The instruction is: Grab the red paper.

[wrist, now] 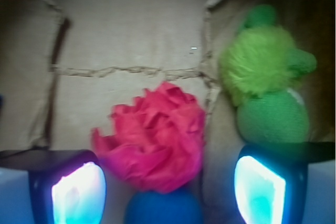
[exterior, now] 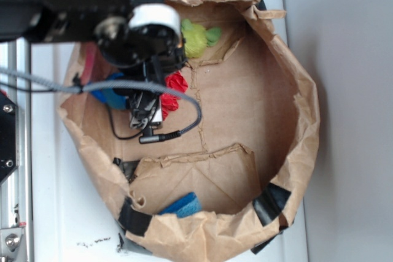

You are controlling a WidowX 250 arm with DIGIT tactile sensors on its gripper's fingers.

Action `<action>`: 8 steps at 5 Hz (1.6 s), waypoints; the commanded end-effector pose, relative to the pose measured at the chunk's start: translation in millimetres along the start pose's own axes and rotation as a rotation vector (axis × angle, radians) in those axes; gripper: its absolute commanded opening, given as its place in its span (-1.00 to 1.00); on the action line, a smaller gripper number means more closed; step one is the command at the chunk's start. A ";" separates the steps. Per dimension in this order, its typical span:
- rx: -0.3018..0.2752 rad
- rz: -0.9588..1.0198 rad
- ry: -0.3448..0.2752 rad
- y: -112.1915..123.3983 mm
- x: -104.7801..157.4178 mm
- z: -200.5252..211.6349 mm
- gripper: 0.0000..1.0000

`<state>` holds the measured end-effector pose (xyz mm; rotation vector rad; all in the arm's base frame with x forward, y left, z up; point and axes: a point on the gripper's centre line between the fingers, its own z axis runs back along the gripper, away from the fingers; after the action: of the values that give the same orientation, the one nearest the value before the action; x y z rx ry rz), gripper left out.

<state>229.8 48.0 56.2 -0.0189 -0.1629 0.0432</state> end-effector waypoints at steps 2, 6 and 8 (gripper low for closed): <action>0.001 0.049 -0.069 -21.7 27.3 -1.5 1.00; 0.015 0.100 -0.077 -26.5 34.7 -2.0 -1.00; -0.051 0.109 -0.039 -27.4 33.1 29.8 -1.00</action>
<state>248.4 12.5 73.2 -0.0831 -0.1315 0.1469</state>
